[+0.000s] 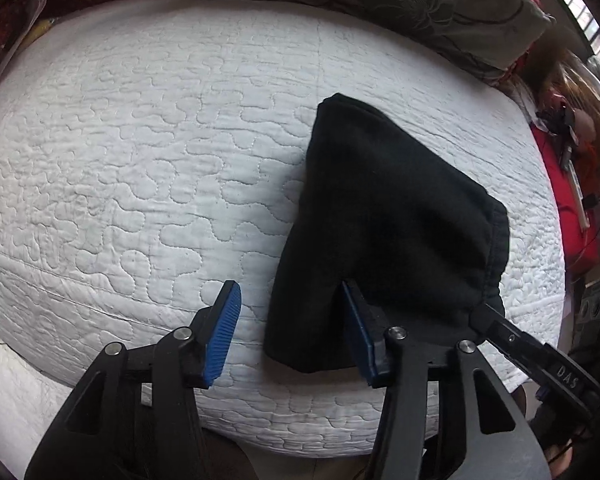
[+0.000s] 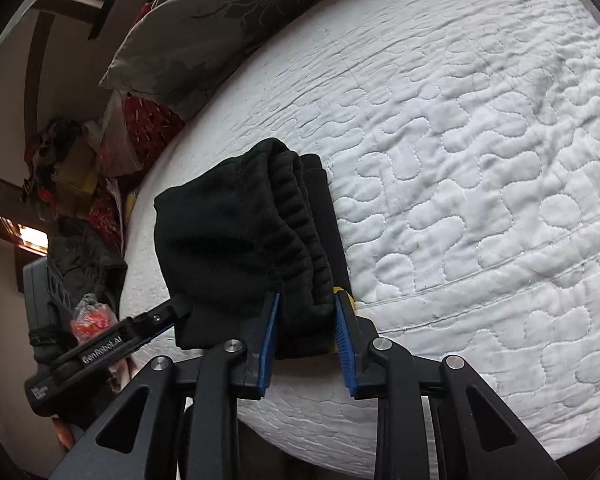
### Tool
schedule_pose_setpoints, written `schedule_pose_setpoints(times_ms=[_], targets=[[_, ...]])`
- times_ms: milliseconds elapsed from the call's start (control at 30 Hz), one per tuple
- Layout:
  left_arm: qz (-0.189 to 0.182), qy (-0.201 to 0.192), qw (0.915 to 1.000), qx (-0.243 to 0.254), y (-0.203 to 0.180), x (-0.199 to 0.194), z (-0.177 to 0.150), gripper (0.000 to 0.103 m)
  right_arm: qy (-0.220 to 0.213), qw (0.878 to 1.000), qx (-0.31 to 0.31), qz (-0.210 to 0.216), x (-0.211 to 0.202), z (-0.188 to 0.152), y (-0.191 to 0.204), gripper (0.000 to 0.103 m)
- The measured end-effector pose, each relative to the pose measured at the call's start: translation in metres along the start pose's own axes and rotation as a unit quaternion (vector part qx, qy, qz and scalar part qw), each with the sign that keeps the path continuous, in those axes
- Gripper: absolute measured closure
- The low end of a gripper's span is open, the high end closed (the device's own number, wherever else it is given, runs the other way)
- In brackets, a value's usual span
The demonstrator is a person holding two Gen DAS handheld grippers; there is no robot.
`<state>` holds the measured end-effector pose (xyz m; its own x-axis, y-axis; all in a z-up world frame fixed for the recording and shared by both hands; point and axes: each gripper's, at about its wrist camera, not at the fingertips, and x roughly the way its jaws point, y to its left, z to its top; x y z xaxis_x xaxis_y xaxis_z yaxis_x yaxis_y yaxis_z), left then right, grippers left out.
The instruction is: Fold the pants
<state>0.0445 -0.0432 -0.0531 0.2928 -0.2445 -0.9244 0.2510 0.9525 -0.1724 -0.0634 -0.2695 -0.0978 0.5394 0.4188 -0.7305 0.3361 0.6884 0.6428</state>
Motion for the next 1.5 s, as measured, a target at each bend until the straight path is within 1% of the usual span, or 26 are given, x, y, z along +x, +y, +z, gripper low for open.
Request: schedule_pose_setpoints(times_ms=[33, 100, 167, 200, 267, 333, 400, 500, 533, 567, 633, 700, 767, 800, 900, 967, 1033, 1100, 1233, 1267, 1300, 1333, 1367, 1400, 1433, 1500], targets=[[-0.007, -0.002, 1.0000, 0.003, 0.002, -0.004, 0.000, 0.052, 0.005, 1.000, 0.003, 0.005, -0.004, 0.001, 0.002, 0.069], [-0.027, -0.018, 0.9995, 0.000, 0.006, -0.019, 0.001, 0.053, 0.006, 1.000, 0.003, 0.020, -0.013, 0.004, 0.003, 0.069], [-0.043, -0.046, 0.9980, -0.012, 0.015, -0.035, 0.007, 0.052, -0.011, 0.999, 0.005, 0.039, -0.027, 0.013, 0.006, 0.067], [-0.048, -0.057, 0.9971, -0.018, 0.018, -0.041, 0.014, 0.050, -0.021, 0.999, 0.005, 0.043, -0.032, 0.018, 0.008, 0.062], [-0.036, -0.063, 0.9971, -0.023, 0.021, -0.044, 0.030, 0.045, -0.035, 0.999, 0.004, 0.041, -0.037, 0.030, 0.010, 0.056], [-0.032, -0.057, 0.9976, -0.021, 0.022, -0.039, 0.045, 0.044, -0.038, 0.999, 0.006, 0.033, -0.033, 0.040, 0.013, 0.056], [-0.030, -0.037, 0.9986, -0.024, 0.021, -0.027, 0.058, 0.044, -0.038, 0.999, 0.005, 0.028, -0.025, 0.048, 0.018, 0.056], [-0.030, -0.022, 0.9986, -0.037, 0.022, -0.015, 0.068, 0.044, -0.040, 0.999, 0.002, 0.012, -0.013, 0.055, 0.022, 0.056], [-0.027, -0.022, 0.9986, -0.038, 0.027, -0.015, 0.070, 0.044, -0.040, 0.999, 0.004, 0.003, -0.009, 0.058, 0.023, 0.056], [-0.023, -0.022, 0.9988, -0.037, 0.023, -0.012, 0.071, 0.044, -0.042, 0.999, 0.008, -0.002, -0.005, 0.059, 0.022, 0.056], [-0.013, -0.015, 0.9994, -0.027, 0.016, -0.007, 0.072, 0.044, -0.035, 0.999, 0.015, 0.000, 0.003, 0.061, 0.022, 0.056], [-0.005, -0.012, 0.9997, -0.019, 0.012, -0.001, 0.069, 0.040, -0.027, 0.999, 0.018, 0.002, 0.010, 0.061, 0.021, 0.056], [-0.001, -0.012, 0.9997, -0.020, 0.008, 0.004, 0.073, 0.039, -0.026, 1.000, 0.012, -0.006, 0.015, 0.059, 0.023, 0.056], [-0.010, -0.008, 0.9996, -0.025, 0.007, 0.006, 0.075, 0.039, -0.027, 1.000, 0.009, -0.009, 0.017, 0.058, 0.023, 0.056], [-0.066, 0.026, 0.9960, -0.054, 0.010, 0.016, 0.082, 0.039, -0.028, 0.999, 0.007, -0.018, 0.020, 0.058, 0.024, 0.058], [-0.102, 0.057, 0.9896, -0.084, 0.015, 0.025, 0.083, 0.039, -0.021, 1.000, 0.011, -0.014, 0.021, 0.059, 0.024, 0.057], [-0.136, 0.069, 0.9824, -0.107, 0.021, 0.027, 0.080, 0.039, -0.017, 1.000, 0.018, -0.006, 0.019, 0.060, 0.023, 0.056], [-0.149, 0.070, 0.9792, -0.118, 0.023, 0.026, 0.078, 0.039, -0.011, 1.000, 0.026, 0.001, 0.018, 0.060, 0.021, 0.056], [-0.150, 0.088, 0.9773, -0.122, 0.022, 0.033, 0.079, 0.039, -0.012, 1.000, 0.023, 0.002, 0.017, 0.059, 0.021, 0.056], [-0.148, 0.088, 0.9774, -0.123, 0.018, 0.036, 0.080, 0.041, -0.015, 1.000, 0.020, 0.002, 0.016, 0.058, 0.021, 0.056], [-0.146, 0.087, 0.9774, -0.126, 0.015, 0.038, 0.082, 0.057, -0.018, 1.000, 0.017, 0.000, 0.016, 0.057, 0.022, 0.059], [-0.145, 0.089, 0.9768, -0.129, 0.013, 0.038, 0.083, 0.064, -0.021, 1.000, 0.012, -0.003, 0.016, 0.056, 0.022, 0.060], [-0.138, 0.094, 0.9767, -0.135, 0.011, 0.040, 0.086, 0.068, -0.022, 1.000, 0.005, -0.004, 0.015, 0.056, 0.023, 0.070], [-0.139, 0.097, 0.9756, -0.139, 0.010, 0.040, 0.087, 0.072, -0.022, 1.000, -0.003, -0.004, 0.015, 0.057, 0.024, 0.076], [-0.149, 0.094, 0.9740, -0.142, 0.011, 0.036, 0.088, 0.073, -0.025, 1.000, -0.007, 0.000, 0.013, 0.057, 0.026, 0.078], [-0.149, 0.081, 0.9761, -0.136, 0.011, 0.031, 0.087, 0.073, -0.042, 0.999, -0.004, 0.020, 0.004, 0.057, 0.028, 0.082]])
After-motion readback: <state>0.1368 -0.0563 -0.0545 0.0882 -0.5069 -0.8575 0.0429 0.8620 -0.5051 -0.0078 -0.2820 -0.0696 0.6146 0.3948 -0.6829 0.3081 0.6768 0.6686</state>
